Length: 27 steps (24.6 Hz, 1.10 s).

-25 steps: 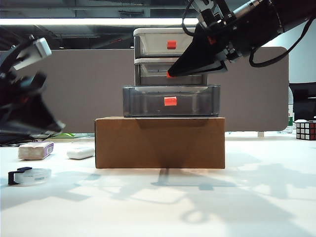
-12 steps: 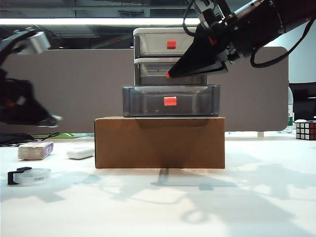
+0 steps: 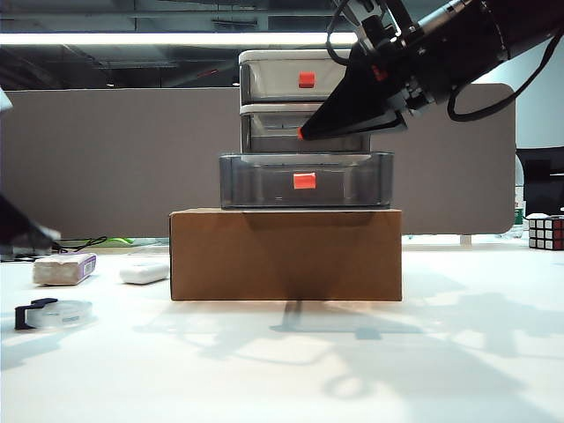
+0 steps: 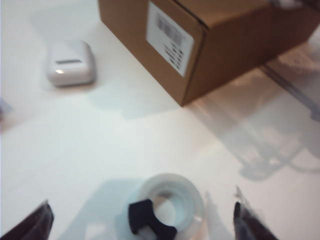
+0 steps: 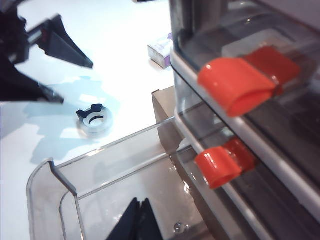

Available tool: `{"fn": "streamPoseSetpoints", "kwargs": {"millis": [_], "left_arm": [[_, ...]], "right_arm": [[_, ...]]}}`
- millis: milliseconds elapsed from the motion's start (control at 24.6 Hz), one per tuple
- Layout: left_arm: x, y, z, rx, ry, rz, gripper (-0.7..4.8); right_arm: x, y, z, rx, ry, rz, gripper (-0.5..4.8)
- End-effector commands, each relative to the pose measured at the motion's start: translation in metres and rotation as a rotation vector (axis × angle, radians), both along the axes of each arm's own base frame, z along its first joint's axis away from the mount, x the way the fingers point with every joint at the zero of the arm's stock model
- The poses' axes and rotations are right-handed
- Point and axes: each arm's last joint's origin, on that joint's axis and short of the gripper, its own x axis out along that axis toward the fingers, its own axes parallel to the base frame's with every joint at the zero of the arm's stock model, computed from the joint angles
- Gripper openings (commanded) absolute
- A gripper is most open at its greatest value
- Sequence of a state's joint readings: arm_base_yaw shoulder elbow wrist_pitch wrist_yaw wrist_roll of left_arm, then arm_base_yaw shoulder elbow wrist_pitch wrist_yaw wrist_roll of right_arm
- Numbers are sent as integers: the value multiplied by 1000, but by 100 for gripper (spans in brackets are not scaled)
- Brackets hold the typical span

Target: Open the third layer of the drawer on the table, pick up the transparent tape on the table and put it in, and finally close the drawer.

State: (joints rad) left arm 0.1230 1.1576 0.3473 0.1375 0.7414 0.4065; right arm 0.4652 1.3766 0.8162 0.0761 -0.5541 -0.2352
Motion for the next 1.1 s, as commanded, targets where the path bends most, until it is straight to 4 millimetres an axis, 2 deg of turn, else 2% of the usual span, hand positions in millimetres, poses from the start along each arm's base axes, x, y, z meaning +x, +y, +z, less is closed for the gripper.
{"fn": "streamPoseSetpoints", "kwargs": {"millis": [41, 406, 609, 975, 1016, 1097], "left_arm": [[3, 0, -11, 13, 13, -56, 479], [18, -2, -38, 47, 3, -123, 479], [19, -14, -50, 109, -19, -221, 479], [24, -21, -64, 155, 7, -218, 479], [24, -21, -64, 155, 8, -218, 476], [24, -21, -65, 155, 9, -218, 413]], "right_arm": [[0, 1, 3, 9, -5, 7, -5], [-1, 0, 1, -2, 14, 6, -5], [-1, 0, 1, -4, 12, 7, -5], [-1, 0, 0, -7, 18, 6, -5], [-1, 0, 0, -7, 18, 6, -5], [-1, 0, 0, -7, 18, 6, -5]]}}
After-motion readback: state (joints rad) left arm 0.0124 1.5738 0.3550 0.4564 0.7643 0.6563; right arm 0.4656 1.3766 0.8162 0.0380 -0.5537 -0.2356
